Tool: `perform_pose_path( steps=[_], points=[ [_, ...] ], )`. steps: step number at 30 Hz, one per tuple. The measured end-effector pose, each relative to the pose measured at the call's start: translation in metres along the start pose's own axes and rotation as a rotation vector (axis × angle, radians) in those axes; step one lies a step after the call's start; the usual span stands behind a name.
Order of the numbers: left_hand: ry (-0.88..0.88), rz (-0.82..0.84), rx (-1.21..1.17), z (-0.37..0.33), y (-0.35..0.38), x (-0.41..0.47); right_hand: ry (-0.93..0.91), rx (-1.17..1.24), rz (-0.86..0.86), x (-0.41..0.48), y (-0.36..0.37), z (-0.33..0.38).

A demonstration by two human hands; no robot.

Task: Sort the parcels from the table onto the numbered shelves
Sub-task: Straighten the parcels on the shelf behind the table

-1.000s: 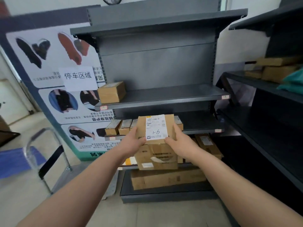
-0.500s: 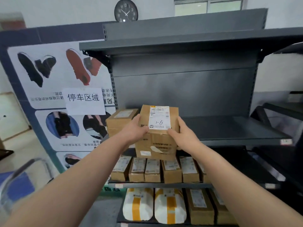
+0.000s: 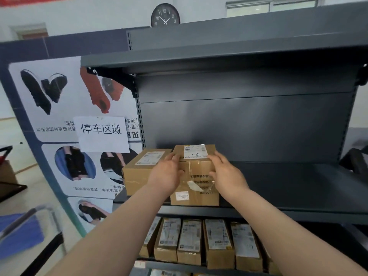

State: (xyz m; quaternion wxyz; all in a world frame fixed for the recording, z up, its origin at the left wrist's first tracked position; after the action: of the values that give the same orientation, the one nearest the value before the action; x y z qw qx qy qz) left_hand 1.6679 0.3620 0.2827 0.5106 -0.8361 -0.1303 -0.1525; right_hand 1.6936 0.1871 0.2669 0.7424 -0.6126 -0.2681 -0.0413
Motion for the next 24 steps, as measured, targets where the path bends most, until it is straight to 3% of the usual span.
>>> perform_pose_path(
  steps=[10,17,21,24],
  points=[
    [-0.034,0.016,0.053,0.007,0.011,0.025,0.041,0.052,-0.015,0.021,0.020,-0.003],
    [0.032,0.045,0.123,0.005,0.006,0.017,0.026,-0.073,0.141,0.014,0.013,-0.008],
    [0.283,-0.057,0.172,-0.017,0.011,-0.001,0.076,-0.201,0.137,-0.019,0.009,-0.022],
    [0.472,0.004,0.186,-0.046,0.026,-0.016,0.123,-0.347,0.191,-0.059,0.014,-0.042]
  ],
)
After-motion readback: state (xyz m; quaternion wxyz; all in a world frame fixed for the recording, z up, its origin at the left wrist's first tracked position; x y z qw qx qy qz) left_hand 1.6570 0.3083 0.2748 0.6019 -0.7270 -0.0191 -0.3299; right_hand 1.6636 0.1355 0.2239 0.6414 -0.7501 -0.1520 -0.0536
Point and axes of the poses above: each hand's wrist, its own x-axis towards the middle knuckle, its own y-axis out of the palm, z = x × y, the point moved 5 cm from there along x, towards the middle knuckle, and after that the axes turned 15 degrees about -x, right-handed, at the moved point
